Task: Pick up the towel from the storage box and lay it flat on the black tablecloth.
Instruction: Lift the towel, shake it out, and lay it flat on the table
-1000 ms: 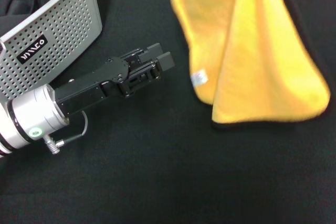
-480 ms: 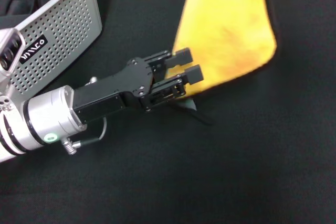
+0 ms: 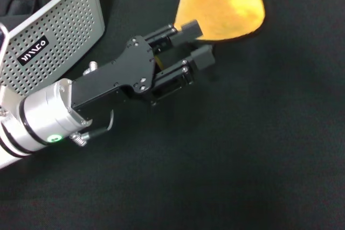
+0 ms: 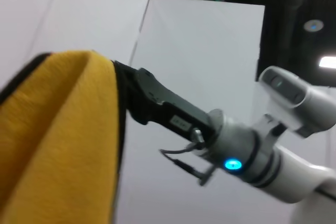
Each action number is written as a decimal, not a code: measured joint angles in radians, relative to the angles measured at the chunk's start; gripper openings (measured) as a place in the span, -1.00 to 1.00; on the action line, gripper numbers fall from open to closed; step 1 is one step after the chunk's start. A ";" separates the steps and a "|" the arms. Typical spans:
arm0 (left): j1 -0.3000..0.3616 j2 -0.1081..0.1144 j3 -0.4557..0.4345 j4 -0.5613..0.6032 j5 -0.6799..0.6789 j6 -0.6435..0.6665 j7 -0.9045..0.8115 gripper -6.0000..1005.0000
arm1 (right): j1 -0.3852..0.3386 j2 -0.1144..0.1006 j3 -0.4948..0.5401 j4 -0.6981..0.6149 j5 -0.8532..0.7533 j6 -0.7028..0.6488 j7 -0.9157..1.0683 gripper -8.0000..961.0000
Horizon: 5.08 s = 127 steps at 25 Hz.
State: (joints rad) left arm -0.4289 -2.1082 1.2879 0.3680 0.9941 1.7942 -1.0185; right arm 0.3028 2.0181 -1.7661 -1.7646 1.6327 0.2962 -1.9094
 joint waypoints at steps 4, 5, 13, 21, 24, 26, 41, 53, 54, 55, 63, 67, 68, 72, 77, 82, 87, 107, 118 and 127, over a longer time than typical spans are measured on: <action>-0.026 0.000 0.084 -0.077 -0.132 -0.055 0.174 0.14 | 0.024 0.004 -0.043 0.005 -0.003 -0.085 0.018 -0.96; -0.033 0.000 0.107 -0.088 -0.159 -0.073 0.205 0.14 | 0.028 0.004 -0.049 0.007 -0.003 -0.102 0.018 -0.96; -0.043 0.001 0.405 -0.082 -0.534 -0.276 0.429 0.15 | 0.089 0.007 -0.081 0.032 0.006 -0.211 0.059 -0.96; 0.021 0.001 0.724 0.018 -0.990 -0.403 0.792 0.19 | 0.115 0.010 -0.113 0.035 0.006 -0.290 0.068 -0.96; 0.051 0.001 0.847 0.058 -1.141 -0.412 0.958 0.21 | 0.126 0.010 -0.121 0.032 0.006 -0.318 0.069 -0.96; 0.055 0.000 0.914 0.071 -1.216 -0.413 1.025 0.22 | 0.133 0.010 -0.121 0.032 0.007 -0.332 0.069 -0.96; 0.033 0.001 1.212 0.209 -1.620 -0.479 1.508 0.45 | 0.229 0.010 -0.126 0.069 0.115 -0.416 0.070 -0.96; 0.009 0.001 1.289 0.246 -1.807 -0.467 1.678 0.44 | 0.241 0.010 -0.133 0.052 0.157 -0.416 0.087 -0.96; 0.009 0.001 1.289 0.246 -1.812 -0.463 1.681 0.44 | 0.242 0.010 -0.132 0.050 0.158 -0.416 0.091 -0.96; 0.011 0.001 1.289 0.247 -1.816 -0.457 1.684 0.44 | 0.243 0.010 -0.131 0.049 0.159 -0.416 0.093 -0.96; 0.054 0.001 1.288 0.248 -1.830 -0.340 1.748 0.44 | 0.230 0.010 -0.124 0.046 0.161 -0.416 0.093 -0.96; 0.066 0.001 1.289 0.248 -1.831 -0.314 1.757 0.44 | 0.223 0.010 -0.117 0.050 0.161 -0.416 0.093 -0.96; 0.069 0.001 1.289 0.248 -1.831 -0.311 1.757 0.44 | 0.222 0.010 -0.114 0.051 0.161 -0.416 0.093 -0.96; 0.069 0.001 1.286 0.246 -1.842 -0.301 1.754 0.44 | 0.215 0.010 -0.113 0.050 0.161 -0.414 0.093 -0.96; 0.054 0.001 1.304 0.239 -1.858 -0.324 1.748 0.43 | 0.222 0.010 -0.121 0.044 0.163 -0.413 0.093 -0.96; 0.039 0.001 1.330 0.238 -1.859 -0.345 1.715 0.42 | 0.233 0.010 -0.121 0.032 0.173 -0.415 0.094 -0.96; 0.028 0.001 1.359 0.238 -1.861 -0.371 1.703 0.41 | 0.257 0.010 -0.120 0.029 0.176 -0.421 0.094 -0.96; 0.024 0.001 1.378 0.247 -1.884 -0.268 1.740 0.36 | 0.272 0.010 -0.138 0.045 0.200 -0.434 0.095 -0.96; 0.023 0.001 1.380 0.240 -1.884 -0.260 1.735 0.34 | 0.269 0.010 -0.130 0.054 0.195 -0.437 0.092 -0.96; 0.025 0.001 1.383 0.238 -1.874 -0.259 1.721 -0.09 | 0.258 0.010 -0.128 0.050 0.191 -0.433 0.089 -0.96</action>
State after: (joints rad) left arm -0.4035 -2.1076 2.6713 0.6064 -0.8797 1.5354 0.7022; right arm 0.5604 2.0279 -1.8945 -1.7150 1.8237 -0.1364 -1.8204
